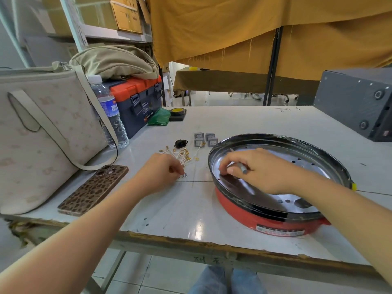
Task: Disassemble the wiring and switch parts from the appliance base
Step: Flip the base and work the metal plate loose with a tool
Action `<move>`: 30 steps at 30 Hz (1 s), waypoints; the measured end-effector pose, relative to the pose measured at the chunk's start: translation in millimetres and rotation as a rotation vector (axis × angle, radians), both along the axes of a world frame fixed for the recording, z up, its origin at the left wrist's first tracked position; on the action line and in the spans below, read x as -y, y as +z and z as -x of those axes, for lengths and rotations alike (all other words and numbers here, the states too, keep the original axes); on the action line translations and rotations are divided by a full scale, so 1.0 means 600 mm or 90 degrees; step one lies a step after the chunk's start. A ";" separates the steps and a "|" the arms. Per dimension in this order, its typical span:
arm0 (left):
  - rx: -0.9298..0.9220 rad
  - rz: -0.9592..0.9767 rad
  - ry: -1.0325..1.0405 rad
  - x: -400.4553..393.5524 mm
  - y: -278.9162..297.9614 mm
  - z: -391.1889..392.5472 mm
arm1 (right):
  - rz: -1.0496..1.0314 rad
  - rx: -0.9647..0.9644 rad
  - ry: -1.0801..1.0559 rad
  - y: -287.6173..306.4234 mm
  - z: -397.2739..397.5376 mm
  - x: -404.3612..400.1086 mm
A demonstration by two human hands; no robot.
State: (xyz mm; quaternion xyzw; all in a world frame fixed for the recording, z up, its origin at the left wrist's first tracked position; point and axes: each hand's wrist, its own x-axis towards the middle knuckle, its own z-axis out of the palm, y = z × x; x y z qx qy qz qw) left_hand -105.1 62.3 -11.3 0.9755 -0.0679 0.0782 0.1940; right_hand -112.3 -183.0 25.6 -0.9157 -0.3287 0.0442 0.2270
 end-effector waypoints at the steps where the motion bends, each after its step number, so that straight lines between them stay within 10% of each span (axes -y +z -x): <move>1: 0.004 -0.008 0.006 -0.002 -0.005 0.000 | -0.001 0.000 -0.001 -0.001 0.000 0.000; 21: 0.063 0.144 0.046 0.011 0.008 0.006 | -0.074 0.004 -0.033 -0.008 -0.009 0.000; 30: -0.145 0.392 0.033 0.092 0.045 0.007 | -0.232 -0.094 -0.082 0.012 0.001 0.023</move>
